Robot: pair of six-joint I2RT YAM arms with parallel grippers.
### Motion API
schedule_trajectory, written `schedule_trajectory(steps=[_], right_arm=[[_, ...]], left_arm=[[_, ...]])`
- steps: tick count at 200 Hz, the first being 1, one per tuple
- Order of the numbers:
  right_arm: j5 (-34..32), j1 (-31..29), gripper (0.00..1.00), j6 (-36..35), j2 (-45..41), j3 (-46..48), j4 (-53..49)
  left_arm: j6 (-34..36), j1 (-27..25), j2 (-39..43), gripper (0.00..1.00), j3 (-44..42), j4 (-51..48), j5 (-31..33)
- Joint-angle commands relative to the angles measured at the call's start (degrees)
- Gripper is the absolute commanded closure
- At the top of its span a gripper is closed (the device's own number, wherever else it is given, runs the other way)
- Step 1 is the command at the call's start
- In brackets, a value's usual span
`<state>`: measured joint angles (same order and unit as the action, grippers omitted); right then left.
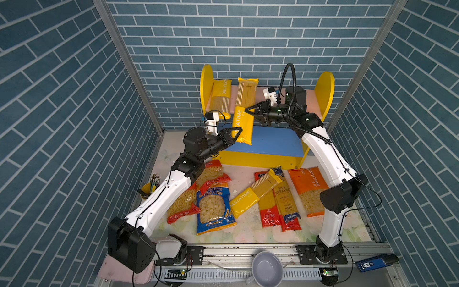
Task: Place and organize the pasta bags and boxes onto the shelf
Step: 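Push the pack beside the first pack with the right gripper while the left steadies it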
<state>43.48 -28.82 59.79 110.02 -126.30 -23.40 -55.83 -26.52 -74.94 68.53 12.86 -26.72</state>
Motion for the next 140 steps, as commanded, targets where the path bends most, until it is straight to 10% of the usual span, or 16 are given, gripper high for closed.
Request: schedule_trajectory(steps=[1,140], right_arm=[[-1.47,-0.13,0.71,2.53,-3.72,1.75,9.55],[-11.25,-2.96,0.38,-5.45,-11.28,12.19,3.73]], left_arm=[[-1.85,-0.94,2.77,0.85,1.25,2.6,4.42],[-3.65,-5.57,1.77,0.91,5.11,2.88,18.81]])
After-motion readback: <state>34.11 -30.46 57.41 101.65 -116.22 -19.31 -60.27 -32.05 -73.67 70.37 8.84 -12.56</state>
